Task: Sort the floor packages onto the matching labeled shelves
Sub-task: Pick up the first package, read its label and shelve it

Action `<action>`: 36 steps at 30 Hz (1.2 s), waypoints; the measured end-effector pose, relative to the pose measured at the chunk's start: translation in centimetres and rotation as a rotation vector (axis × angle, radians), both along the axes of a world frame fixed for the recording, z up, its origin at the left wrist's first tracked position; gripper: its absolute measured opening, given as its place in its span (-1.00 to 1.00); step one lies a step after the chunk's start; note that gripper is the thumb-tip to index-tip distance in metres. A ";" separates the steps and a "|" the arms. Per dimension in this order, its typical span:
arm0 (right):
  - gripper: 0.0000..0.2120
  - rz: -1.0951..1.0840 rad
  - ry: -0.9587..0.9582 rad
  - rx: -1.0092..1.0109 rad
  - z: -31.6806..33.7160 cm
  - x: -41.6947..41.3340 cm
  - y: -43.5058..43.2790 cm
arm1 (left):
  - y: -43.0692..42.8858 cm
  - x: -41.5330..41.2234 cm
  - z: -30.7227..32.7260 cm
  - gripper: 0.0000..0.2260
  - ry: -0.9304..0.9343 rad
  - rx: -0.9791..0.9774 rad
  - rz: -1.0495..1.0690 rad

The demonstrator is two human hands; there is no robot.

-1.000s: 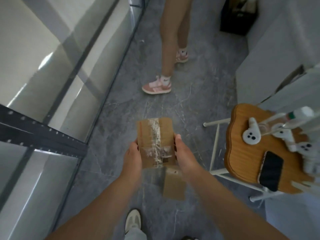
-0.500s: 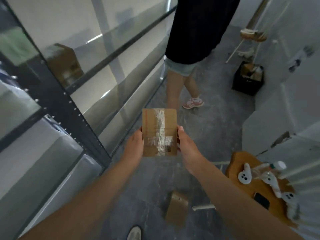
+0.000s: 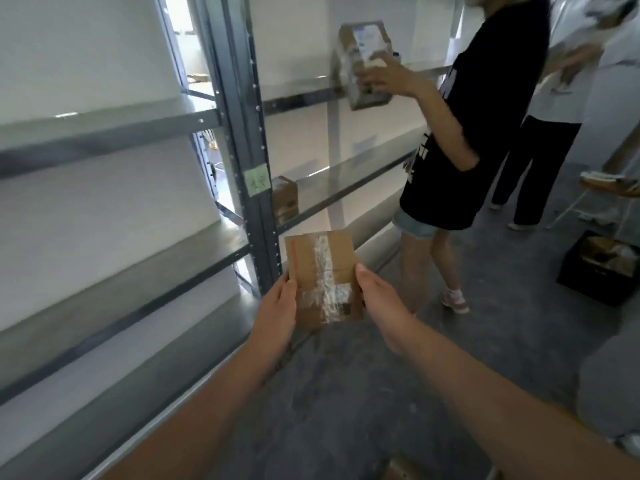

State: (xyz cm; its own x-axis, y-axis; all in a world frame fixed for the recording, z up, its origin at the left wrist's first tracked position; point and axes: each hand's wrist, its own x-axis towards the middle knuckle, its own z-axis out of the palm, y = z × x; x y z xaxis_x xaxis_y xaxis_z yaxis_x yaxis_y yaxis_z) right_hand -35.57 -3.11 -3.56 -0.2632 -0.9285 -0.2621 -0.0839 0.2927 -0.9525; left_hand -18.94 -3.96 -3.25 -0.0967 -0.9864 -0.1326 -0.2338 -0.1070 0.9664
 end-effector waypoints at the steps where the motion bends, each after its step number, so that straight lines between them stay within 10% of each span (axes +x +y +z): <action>1: -0.56 0.016 -0.018 -0.014 0.9 0.8 0.1 | 0.7 0.8 0.7 -0.64 0.022 -0.009 0.021; 36: -0.73 0.742 -0.505 -0.139 13.5 37.8 7.9 | 20.2 34.7 12.4 -0.64 0.168 -0.414 0.643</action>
